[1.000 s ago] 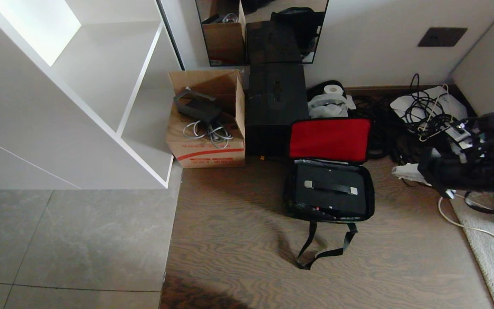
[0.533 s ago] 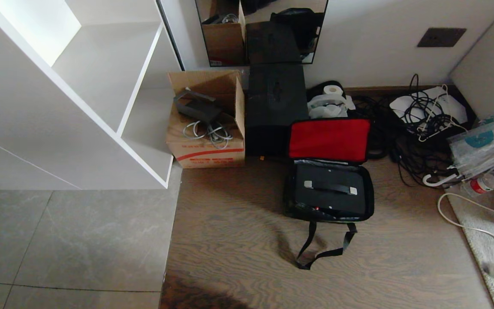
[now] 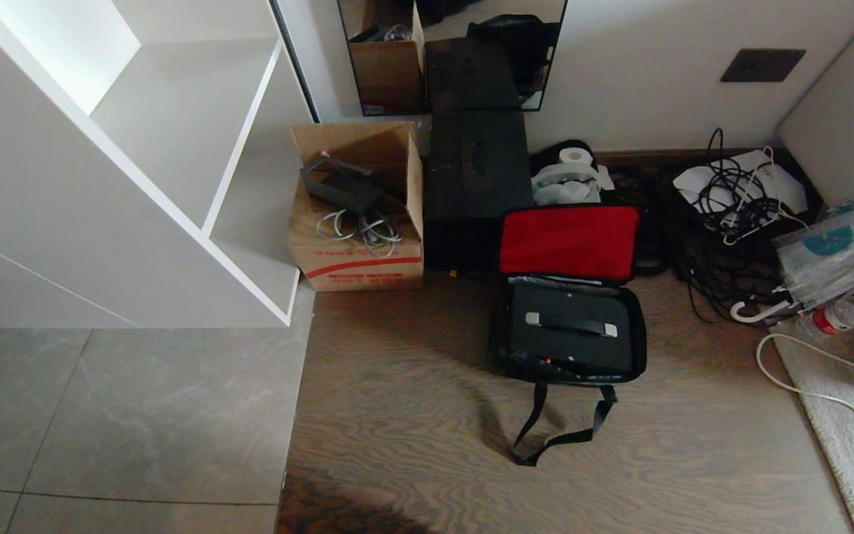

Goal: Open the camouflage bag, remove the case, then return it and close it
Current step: Grip the handle

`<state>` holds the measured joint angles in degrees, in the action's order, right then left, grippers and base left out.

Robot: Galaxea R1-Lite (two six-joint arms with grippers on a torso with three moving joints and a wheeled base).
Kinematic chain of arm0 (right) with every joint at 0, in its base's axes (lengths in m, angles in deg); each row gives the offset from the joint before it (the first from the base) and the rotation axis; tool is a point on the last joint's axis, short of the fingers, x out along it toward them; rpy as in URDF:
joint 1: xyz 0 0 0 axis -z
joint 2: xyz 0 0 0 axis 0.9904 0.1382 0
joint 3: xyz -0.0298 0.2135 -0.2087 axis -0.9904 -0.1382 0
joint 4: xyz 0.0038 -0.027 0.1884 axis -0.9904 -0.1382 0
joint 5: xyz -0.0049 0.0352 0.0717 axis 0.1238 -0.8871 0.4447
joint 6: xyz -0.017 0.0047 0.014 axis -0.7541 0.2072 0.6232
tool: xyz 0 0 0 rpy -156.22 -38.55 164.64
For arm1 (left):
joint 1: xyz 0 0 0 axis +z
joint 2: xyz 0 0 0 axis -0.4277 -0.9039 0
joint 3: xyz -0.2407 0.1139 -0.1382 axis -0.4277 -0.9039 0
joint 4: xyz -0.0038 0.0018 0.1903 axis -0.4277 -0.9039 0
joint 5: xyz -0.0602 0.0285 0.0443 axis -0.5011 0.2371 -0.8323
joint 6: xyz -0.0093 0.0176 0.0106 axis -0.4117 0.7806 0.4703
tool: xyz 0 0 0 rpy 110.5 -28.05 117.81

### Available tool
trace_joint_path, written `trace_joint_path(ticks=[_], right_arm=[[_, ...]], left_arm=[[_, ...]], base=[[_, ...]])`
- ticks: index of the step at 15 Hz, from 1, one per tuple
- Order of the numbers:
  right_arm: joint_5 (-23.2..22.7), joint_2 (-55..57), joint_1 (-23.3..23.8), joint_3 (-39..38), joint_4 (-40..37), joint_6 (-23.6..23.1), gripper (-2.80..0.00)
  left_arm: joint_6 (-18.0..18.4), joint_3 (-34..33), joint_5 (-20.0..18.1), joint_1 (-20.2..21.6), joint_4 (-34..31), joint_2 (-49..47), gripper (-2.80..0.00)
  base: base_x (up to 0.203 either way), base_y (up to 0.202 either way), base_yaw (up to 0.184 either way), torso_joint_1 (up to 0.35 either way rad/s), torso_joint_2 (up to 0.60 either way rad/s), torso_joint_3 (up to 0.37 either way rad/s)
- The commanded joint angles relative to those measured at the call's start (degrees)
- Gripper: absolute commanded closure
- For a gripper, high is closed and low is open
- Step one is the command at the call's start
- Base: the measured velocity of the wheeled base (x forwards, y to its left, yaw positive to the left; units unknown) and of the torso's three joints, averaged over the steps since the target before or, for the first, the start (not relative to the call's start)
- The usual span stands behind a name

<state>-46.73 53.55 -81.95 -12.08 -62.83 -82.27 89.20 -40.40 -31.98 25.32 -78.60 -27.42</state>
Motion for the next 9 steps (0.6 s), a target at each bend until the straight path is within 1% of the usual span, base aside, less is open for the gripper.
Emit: trace_joint_path(ticks=[1,4,9], right_arm=[[0.2,-6.4,0.1,-0.4,0.2,0.8,0.00],[0.2,-9.6,0.1,-0.6,0.6,0.4,0.00],[0.3,-9.4,0.1,-0.7,0.6,0.9,0.00]], left_arm=[[0.0,0.0,0.0,0.0,0.0,0.0,0.00],[0.0,0.0,0.0,0.0,0.0,0.0,0.00],[0.0,0.0,0.0,0.0,0.0,0.0,0.00]], base=[[0.000,0.000,0.000,0.000,0.00,0.000],[0.000,0.000,0.000,0.000,0.00,0.000],[0.000,0.000,0.000,0.000,0.00,0.000]])
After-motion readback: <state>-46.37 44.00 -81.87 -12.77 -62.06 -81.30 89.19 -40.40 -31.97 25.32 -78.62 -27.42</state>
